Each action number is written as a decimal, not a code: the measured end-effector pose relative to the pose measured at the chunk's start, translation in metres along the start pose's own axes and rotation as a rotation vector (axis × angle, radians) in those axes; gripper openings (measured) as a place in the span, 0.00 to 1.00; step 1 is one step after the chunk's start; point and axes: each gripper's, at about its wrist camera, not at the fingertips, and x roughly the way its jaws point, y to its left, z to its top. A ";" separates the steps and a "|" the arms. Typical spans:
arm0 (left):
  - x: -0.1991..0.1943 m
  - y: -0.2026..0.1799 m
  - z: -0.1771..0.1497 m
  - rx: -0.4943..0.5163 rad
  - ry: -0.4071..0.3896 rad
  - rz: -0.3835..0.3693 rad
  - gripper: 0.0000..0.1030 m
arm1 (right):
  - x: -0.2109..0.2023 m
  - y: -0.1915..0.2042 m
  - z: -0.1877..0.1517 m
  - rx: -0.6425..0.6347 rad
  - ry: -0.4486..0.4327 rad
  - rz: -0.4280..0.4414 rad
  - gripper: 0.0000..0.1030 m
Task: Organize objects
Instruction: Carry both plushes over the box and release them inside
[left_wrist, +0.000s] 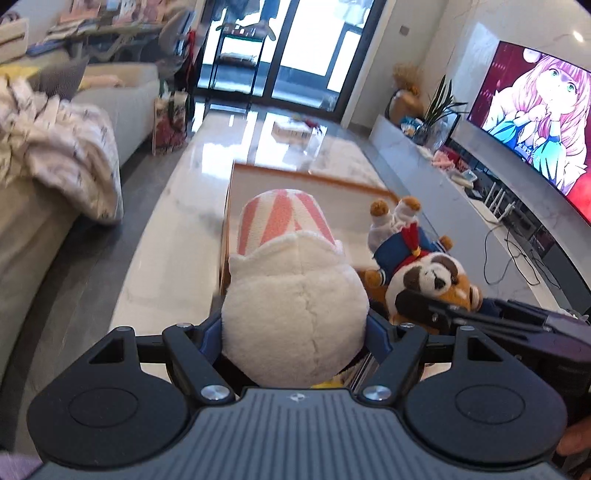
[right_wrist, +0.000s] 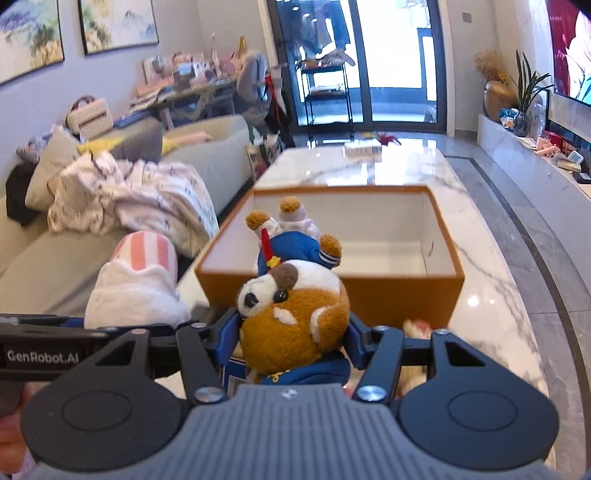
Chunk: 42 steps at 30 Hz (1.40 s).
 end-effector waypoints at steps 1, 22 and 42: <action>0.002 -0.002 0.008 0.006 -0.011 0.004 0.85 | 0.002 0.000 0.007 0.004 -0.011 0.005 0.57; 0.121 0.014 0.068 0.017 0.033 0.079 0.85 | 0.132 -0.045 0.079 0.103 0.036 0.014 0.57; 0.153 -0.042 0.030 0.459 0.023 0.219 0.88 | 0.194 -0.067 0.053 0.239 0.226 0.053 0.58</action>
